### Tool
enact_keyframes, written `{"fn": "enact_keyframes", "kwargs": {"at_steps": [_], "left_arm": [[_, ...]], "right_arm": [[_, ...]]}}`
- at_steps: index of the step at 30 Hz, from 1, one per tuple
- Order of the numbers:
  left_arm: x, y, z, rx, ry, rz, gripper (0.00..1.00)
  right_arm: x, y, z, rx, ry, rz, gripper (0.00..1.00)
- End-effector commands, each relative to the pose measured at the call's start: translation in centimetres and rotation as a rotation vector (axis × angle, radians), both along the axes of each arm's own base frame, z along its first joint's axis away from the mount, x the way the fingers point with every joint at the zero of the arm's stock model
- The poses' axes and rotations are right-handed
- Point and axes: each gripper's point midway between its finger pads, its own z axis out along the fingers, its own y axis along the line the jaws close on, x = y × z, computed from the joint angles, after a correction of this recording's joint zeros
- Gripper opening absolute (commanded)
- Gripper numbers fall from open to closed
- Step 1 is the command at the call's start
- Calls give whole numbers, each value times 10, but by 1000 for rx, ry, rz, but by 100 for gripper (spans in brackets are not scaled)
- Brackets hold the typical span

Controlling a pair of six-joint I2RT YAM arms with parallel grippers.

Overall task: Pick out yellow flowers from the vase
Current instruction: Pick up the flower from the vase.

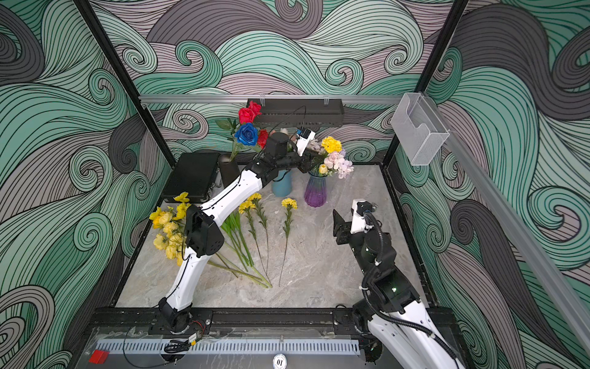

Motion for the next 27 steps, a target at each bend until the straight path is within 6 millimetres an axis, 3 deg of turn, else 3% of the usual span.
{"fn": "enact_keyframes", "kwargs": {"at_steps": [1, 9, 16, 27], "left_arm": [[4, -9, 10, -29, -29, -5, 40], [7, -31, 1, -58, -99, -35, 42], [15, -41, -1, -51, -177, 55, 44], [30, -36, 27, -168, -230, 169, 40]], "right_arm": [[-1, 1, 3, 27, -17, 7, 62], [0, 2, -5, 31, -5, 12, 63], [2, 5, -11, 40, 4, 23, 64], [5, 11, -15, 57, 21, 44, 64]]}}
